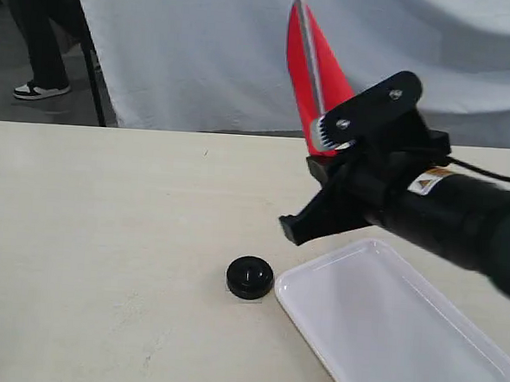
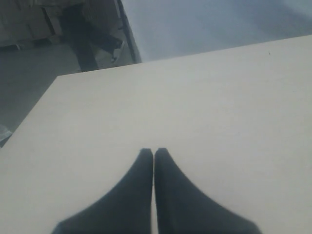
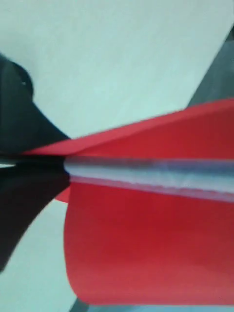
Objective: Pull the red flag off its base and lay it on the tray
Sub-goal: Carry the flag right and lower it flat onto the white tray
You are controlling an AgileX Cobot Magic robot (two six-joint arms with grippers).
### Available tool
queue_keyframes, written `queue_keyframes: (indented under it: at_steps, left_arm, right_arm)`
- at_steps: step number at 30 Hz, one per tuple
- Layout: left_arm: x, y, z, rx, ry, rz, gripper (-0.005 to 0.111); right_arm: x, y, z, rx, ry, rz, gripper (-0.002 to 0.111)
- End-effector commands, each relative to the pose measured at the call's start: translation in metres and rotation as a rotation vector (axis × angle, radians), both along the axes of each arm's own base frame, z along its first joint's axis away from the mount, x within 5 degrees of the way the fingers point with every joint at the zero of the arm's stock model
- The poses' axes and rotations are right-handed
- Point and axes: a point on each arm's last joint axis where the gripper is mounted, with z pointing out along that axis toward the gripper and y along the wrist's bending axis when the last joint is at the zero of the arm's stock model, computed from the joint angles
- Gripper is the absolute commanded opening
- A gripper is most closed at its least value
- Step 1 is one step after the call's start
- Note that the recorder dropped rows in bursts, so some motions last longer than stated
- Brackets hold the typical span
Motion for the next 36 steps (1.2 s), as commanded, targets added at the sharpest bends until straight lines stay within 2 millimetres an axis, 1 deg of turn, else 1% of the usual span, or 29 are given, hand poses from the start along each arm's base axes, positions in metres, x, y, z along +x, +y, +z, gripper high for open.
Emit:
queue_keyframes:
  at_steps: [1,4,5,6,8,10,11,13,16,20,26,32,36]
  left_arm:
    - [0.0,0.0,0.0,-0.009,0.0,0.003,0.001]
    - [0.0,0.0,0.0,-0.009,0.0,0.003,0.001]
    - [0.0,0.0,0.0,-0.009,0.0,0.003,0.001]
    - [0.0,0.0,0.0,-0.009,0.0,0.003,0.001]
    - [0.0,0.0,0.0,-0.009,0.0,0.003,0.001]
    - [0.0,0.0,0.0,-0.009,0.0,0.003,0.001]
    - [0.0,0.0,0.0,-0.009,0.0,0.003,0.001]
    - [0.0,0.0,0.0,-0.009,0.0,0.003,0.001]
    - [0.0,0.0,0.0,-0.009,0.0,0.003,0.001]
    - [0.0,0.0,0.0,-0.009,0.0,0.003,0.001]
    - [0.0,0.0,0.0,-0.009,0.0,0.003,0.001]
    - [0.0,0.0,0.0,-0.009,0.0,0.003,0.001]
    - [0.0,0.0,0.0,-0.009,0.0,0.003,0.001]
  right_arm:
    - [-0.005,-0.03,0.008,-0.049,0.192,0.055,-0.001]
    - [-0.006,-0.048,0.003,-0.143,0.294,0.095,-0.001]
    - [-0.006,-0.054,0.0,-0.195,0.315,0.096,-0.001]
    - [-0.007,-0.063,-0.006,-0.306,0.353,0.087,-0.001]
    - [-0.006,-0.078,-0.008,-0.493,0.398,0.008,-0.001]
    - [-0.005,-0.092,-0.006,-0.606,0.479,-0.155,-0.001]
    - [-0.005,-0.096,-0.007,-0.64,0.52,-0.216,-0.001]
    - [-0.009,-0.1,-0.013,-0.734,0.638,-0.254,-0.001]
    - [-0.015,-0.096,-0.03,-0.763,0.82,-0.245,-0.001]
    - [-0.013,-0.088,-0.053,-0.734,0.965,-0.258,-0.001]
    - [-0.002,-0.082,-0.082,-0.753,1.067,-0.299,-0.001]
    - [0.022,-0.064,-0.094,-0.658,1.128,-0.332,-0.001]
    - [0.033,-0.057,-0.104,-0.625,1.14,-0.348,0.0]
